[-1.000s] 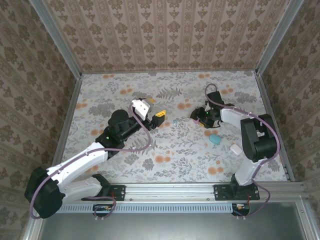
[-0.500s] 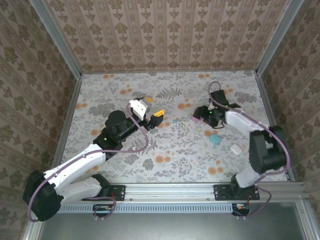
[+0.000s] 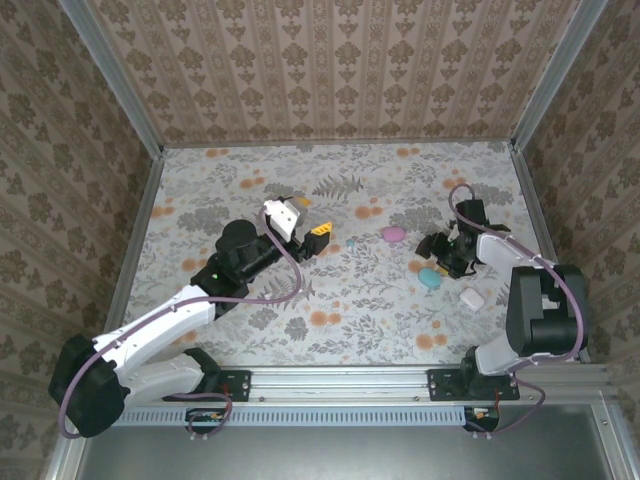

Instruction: Insert the wireless bluetooth earbuds into the charging case

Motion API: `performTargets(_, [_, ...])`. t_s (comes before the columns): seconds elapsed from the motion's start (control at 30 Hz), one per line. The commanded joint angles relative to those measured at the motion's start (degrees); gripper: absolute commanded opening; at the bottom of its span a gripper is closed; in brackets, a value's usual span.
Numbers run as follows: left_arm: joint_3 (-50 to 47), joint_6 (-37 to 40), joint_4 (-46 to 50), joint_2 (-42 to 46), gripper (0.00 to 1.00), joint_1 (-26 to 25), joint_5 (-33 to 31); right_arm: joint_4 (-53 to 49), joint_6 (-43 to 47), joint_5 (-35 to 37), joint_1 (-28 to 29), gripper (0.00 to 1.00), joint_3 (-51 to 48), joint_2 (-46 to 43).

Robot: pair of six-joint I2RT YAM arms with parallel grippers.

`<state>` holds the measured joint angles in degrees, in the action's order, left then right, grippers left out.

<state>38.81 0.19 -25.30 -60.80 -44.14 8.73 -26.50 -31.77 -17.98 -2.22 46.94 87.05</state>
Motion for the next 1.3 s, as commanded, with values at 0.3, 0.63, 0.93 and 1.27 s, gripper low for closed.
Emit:
performTargets(0.3, [-0.6, -0.8, -2.2, -0.3, 0.72, 0.6, 0.3, -5.4, -0.4, -2.8, 5.2, 0.67, -4.1, -4.6])
performTargets(0.63, [-0.7, -1.1, -2.4, -0.3, 0.72, 0.7, 0.2, -13.1, 0.5, 17.3, 15.3, 0.67, 1.0, -1.5])
performTargets(0.93, [-0.6, -1.4, -2.1, -0.3, 0.72, 0.7, 0.4, -11.2, -4.7, 17.2, 17.4, 0.67, 2.1, 1.5])
performTargets(1.27, [-0.5, -1.0, -1.8, -0.5, 0.72, 0.8, 0.2, -11.3, -6.3, 19.6, 17.4, 0.56, 2.8, 3.4])
